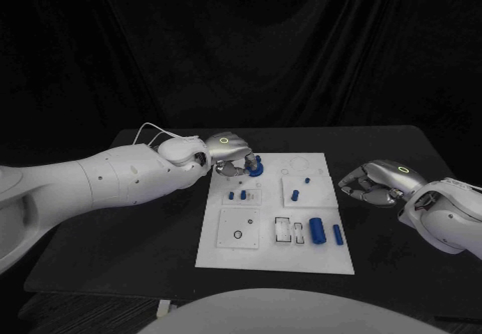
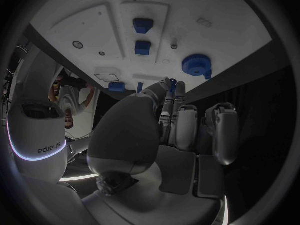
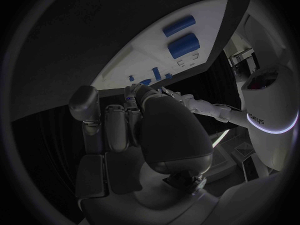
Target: Assemble the parts on the task board
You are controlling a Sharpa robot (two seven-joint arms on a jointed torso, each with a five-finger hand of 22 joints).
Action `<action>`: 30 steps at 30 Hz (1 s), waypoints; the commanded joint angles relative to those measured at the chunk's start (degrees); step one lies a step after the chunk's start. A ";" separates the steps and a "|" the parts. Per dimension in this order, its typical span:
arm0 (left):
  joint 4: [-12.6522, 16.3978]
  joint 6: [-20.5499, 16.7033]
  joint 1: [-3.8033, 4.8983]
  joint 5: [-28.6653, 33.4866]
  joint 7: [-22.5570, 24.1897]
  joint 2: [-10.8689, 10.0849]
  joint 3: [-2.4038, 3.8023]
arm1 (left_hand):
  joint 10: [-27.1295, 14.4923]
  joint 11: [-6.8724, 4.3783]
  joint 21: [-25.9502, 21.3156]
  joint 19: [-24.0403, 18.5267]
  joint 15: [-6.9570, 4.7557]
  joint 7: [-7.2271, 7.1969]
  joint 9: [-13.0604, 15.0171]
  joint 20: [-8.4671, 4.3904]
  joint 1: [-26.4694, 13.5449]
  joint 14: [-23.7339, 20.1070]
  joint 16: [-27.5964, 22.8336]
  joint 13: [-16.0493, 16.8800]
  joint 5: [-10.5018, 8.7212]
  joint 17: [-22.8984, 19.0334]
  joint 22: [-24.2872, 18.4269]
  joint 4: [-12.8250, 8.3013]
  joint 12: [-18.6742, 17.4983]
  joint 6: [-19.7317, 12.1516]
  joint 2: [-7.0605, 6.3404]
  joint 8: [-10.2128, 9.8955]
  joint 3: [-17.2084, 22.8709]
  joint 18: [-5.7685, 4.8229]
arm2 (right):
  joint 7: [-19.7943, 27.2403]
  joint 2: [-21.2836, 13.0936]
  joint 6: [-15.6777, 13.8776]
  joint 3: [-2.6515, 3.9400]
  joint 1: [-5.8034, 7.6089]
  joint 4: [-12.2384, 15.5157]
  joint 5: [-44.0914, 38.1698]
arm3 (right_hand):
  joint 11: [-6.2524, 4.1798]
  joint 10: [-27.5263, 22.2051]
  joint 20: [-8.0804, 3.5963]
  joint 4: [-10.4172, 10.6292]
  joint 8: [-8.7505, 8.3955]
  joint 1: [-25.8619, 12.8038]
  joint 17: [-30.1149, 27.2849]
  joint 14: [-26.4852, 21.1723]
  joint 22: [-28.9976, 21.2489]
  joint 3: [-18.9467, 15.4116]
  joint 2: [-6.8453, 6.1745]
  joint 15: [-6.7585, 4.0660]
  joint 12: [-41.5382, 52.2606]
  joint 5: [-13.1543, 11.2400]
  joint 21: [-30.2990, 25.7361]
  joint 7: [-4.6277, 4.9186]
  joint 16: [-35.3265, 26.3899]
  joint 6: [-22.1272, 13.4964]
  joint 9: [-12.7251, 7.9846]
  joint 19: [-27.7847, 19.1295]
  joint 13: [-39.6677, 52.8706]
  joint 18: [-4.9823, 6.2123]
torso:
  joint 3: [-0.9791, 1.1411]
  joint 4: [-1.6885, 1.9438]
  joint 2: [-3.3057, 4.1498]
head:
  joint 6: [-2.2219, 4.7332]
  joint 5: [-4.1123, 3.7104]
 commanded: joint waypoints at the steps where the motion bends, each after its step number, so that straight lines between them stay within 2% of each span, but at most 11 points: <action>1: 0.87 1.99 0.45 2.32 -1.12 -0.60 -0.01 | -0.30 0.28 -0.30 0.18 -0.10 0.00 -0.15 -0.30 -0.03 -0.23 -0.24 -0.23 -0.30 -0.19 11.83 0.33 -0.31 -0.30 -0.60 -0.33 0.04 -0.17 | -1.24 -0.07 0.77 0.03 -0.17 0.13 -0.11 | -0.04 -0.46 -0.03 0.02 0.13 0.06 4.47 2.26 6.78 0.41 -0.64 0.16 -0.31 0.19 -0.36 -0.09 -0.20 0.27 0.07 -0.45 0.29 0.82 | 0.06 0.08 0.07 | -0.01 0.10; 4: 0.93 3.58 0.79 2.60 -1.45 -1.06 -0.02 | -0.37 0.33 -0.60 0.00 -0.09 0.01 -0.27 -0.32 -0.07 -0.40 -0.43 -0.57 -0.33 -0.61 11.74 0.52 -0.72 -0.09 -0.64 -0.41 -0.02 -0.11 | -1.23 -0.01 0.87 0.03 -0.17 0.10 -0.11 | -0.04 -0.52 -0.03 0.01 0.13 0.05 4.34 2.22 6.76 0.43 -0.64 0.16 -0.40 0.17 -0.47 -0.09 -0.34 0.29 0.07 -0.49 0.21 0.83 | 0.01 0.06 0.13 | -0.01 0.01; 8: 0.56 5.64 0.92 2.76 -1.73 -1.20 -0.02 | -0.54 0.37 -0.79 -0.12 -0.08 0.01 -0.40 -0.34 -0.14 -0.59 -0.61 -0.94 -0.47 -1.02 11.69 0.74 -1.20 0.04 -0.71 -0.51 -0.10 -0.07 | -1.19 0.10 1.02 0.03 -0.17 0.02 -0.11 | -0.05 -0.57 -0.03 -0.02 0.13 0.06 4.24 2.18 6.74 0.46 -0.64 0.17 -0.48 0.14 -0.56 -0.09 -0.46 0.30 0.08 -0.51 0.14 0.85 | 0.10 0.00 -0.01 | -0.01 0.13; 14: 0.52 8.63 0.41 2.84 -2.43 -1.41 -0.03 | -0.04 0.63 -0.98 -0.22 0.10 0.15 -0.73 -0.36 -0.62 -0.83 -0.74 -1.68 -1.24 -1.39 11.66 1.54 -1.97 0.33 -1.08 -0.79 -0.63 -0.05 | -1.17 0.06 0.89 0.03 -0.32 -0.02 -0.11 | -0.05 -0.61 -0.03 -0.07 0.14 0.08 4.15 2.14 6.72 0.52 -0.63 0.17 -0.54 0.11 -0.61 -0.10 -0.57 0.33 0.09 -0.53 0.08 0.85 | -0.01 0.00 0.07 | -0.01 0.04; 18: 0.25 8.65 -0.20 2.85 -2.61 -1.41 -0.03 | 0.14 0.59 -0.96 -0.21 0.12 0.13 -0.75 -0.36 -0.56 -0.77 -0.67 -1.71 -1.26 -1.26 11.67 1.55 -1.96 0.42 -1.11 -0.78 -0.65 -0.06 | -1.16 -0.02 0.79 0.03 -0.45 -0.04 -0.11 | -0.05 -0.62 -0.02 -0.10 0.15 0.09 4.14 2.14 6.72 0.55 -0.63 0.17 -0.56 0.09 -0.65 -0.10 -0.58 0.36 0.10 -0.54 0.06 0.86 | -0.10 0.01 0.11 | -0.01 -0.03; 21: -0.40 7.71 -0.62 2.86 -2.55 -1.16 -0.03 | -0.08 0.65 -1.29 -0.41 0.16 0.12 -0.90 -0.35 -0.56 -1.05 -0.93 -1.94 -1.24 -1.92 11.57 1.67 -2.34 0.31 -1.40 -0.96 -0.81 0.02 | -1.09 -0.04 0.55 0.03 -0.55 -0.05 -0.11 | -0.05 -0.62 -0.02 -0.10 0.15 0.09 4.14 2.14 6.72 0.55 -0.63 0.17 -0.56 0.09 -0.65 -0.10 -0.58 0.36 0.10 -0.54 0.06 0.86 | -0.14 -0.13 0.03 | -0.01 0.24; 30: -1.54 5.71 -1.09 2.86 -2.55 -0.57 -0.03 | -0.21 0.67 -1.35 -0.44 0.15 0.13 -1.00 -0.35 -0.48 -1.08 -0.93 -2.06 -1.16 -1.94 11.56 1.74 -2.55 0.20 -1.41 -1.09 -0.80 0.03 | -0.96 0.12 0.21 0.04 -0.64 -0.15 -0.11 | -0.05 -0.69 -0.02 -0.16 0.14 0.07 4.08 2.12 6.69 0.57 -0.71 0.17 -0.67 0.06 -0.77 -0.09 -0.65 0.37 0.11 -0.58 -0.03 0.87 | -0.16 0.02 0.04 | -0.01 0.14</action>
